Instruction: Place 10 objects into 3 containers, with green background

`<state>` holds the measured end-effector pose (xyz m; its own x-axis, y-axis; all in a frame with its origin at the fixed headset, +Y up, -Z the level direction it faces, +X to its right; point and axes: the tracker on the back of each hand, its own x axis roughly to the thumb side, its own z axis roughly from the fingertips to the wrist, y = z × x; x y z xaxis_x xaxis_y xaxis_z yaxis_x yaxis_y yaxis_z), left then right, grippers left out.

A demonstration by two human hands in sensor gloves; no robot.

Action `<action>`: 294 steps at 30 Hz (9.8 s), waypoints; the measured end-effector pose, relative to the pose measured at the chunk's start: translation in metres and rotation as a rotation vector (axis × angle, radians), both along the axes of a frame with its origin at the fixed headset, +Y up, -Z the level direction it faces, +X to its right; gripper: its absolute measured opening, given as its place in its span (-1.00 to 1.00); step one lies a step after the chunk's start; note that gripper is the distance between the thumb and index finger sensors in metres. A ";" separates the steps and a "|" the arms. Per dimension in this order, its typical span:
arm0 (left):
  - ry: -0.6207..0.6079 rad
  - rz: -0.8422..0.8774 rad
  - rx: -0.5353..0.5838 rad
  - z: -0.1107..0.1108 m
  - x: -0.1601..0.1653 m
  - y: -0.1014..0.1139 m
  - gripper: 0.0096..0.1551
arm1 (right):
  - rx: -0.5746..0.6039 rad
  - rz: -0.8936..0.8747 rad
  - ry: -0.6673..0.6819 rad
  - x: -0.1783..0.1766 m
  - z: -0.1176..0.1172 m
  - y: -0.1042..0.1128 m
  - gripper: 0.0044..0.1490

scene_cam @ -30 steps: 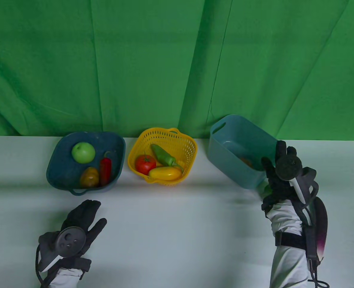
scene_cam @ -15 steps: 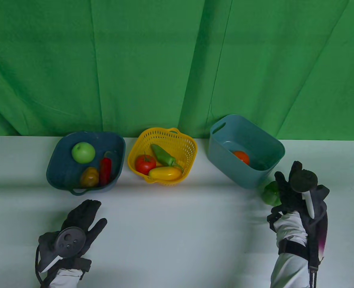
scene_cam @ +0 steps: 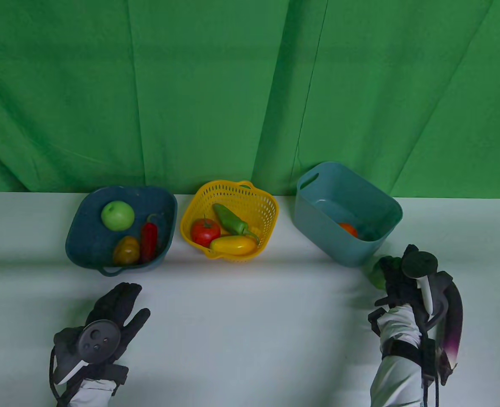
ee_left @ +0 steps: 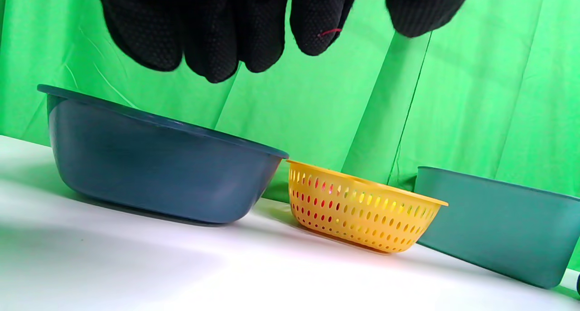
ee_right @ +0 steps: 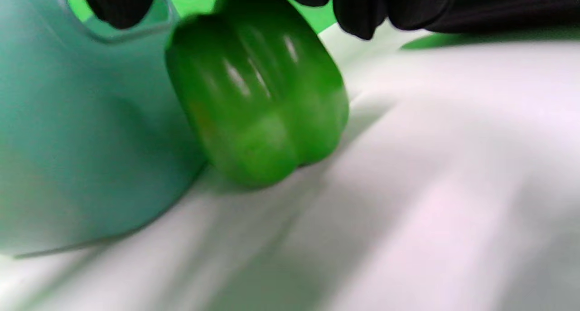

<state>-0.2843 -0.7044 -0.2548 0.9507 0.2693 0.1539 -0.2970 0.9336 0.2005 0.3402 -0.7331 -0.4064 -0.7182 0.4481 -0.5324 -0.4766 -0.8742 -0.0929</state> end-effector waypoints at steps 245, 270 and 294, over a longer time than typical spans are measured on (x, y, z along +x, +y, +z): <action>-0.008 0.019 0.038 0.000 -0.004 0.007 -0.21 | 0.228 0.592 0.252 -0.139 -0.014 0.160 -0.15; -0.113 0.035 0.028 0.000 0.018 0.003 -0.21 | 0.275 0.337 0.450 -0.168 0.101 0.090 -0.12; -0.122 0.039 0.014 -0.001 0.020 0.001 -0.21 | 0.271 0.332 0.600 -0.204 0.141 0.024 -0.11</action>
